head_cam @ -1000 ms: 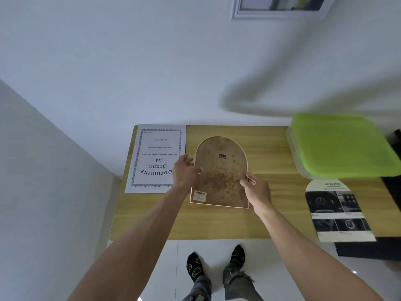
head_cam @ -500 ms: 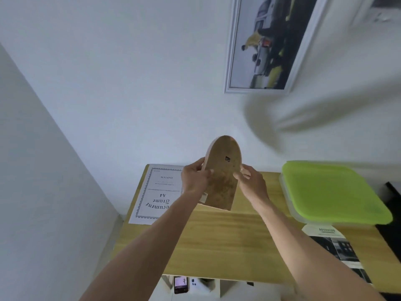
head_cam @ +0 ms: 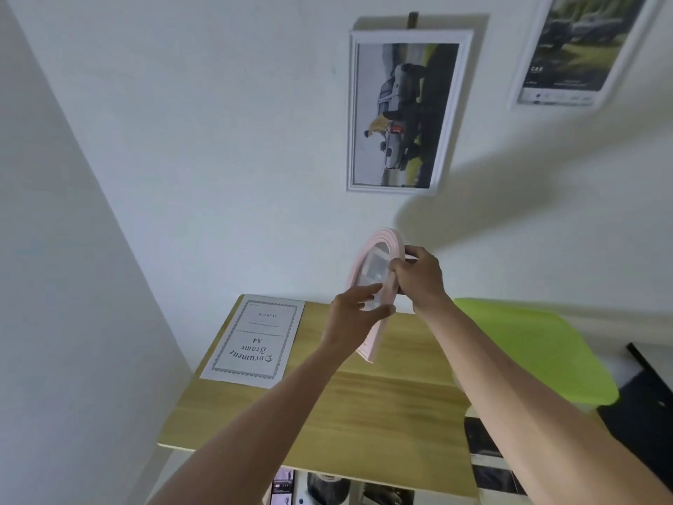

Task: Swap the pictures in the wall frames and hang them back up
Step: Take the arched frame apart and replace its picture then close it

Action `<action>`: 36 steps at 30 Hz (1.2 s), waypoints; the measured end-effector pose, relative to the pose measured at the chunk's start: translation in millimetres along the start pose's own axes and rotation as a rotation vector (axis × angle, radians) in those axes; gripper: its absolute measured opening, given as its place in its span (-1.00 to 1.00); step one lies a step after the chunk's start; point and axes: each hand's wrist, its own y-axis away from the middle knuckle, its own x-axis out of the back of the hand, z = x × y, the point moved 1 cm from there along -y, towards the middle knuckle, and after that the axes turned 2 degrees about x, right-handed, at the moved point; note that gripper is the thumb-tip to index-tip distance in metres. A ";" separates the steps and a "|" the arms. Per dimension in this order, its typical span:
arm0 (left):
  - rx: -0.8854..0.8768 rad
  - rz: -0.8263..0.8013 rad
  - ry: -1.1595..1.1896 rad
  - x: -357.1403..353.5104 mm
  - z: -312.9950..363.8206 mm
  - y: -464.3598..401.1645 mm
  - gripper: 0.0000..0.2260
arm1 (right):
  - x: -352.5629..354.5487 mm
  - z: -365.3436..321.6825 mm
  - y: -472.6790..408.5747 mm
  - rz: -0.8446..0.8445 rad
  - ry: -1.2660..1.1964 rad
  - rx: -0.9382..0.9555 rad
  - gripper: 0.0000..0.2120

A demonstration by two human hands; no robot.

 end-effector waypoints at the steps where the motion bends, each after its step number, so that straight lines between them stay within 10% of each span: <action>1: -0.016 0.032 -0.033 1.1 1.5 -0.1 -0.58 | 8.6 -0.3 0.6 -0.010 -0.024 -0.008 -0.65; 7: -0.105 0.354 -0.461 37.3 22.5 -30.1 -0.47 | 45.8 -16.8 -0.3 -0.134 -0.201 0.002 -0.67; 24: -0.307 0.368 -0.324 192.6 141.3 -140.9 -0.66 | -41.5 -163.1 -77.1 -0.151 0.373 0.584 -0.47; 36: -0.471 0.483 -0.450 297.7 231.8 -231.1 -0.65 | -140.9 -285.1 -146.6 0.056 0.219 0.823 -0.59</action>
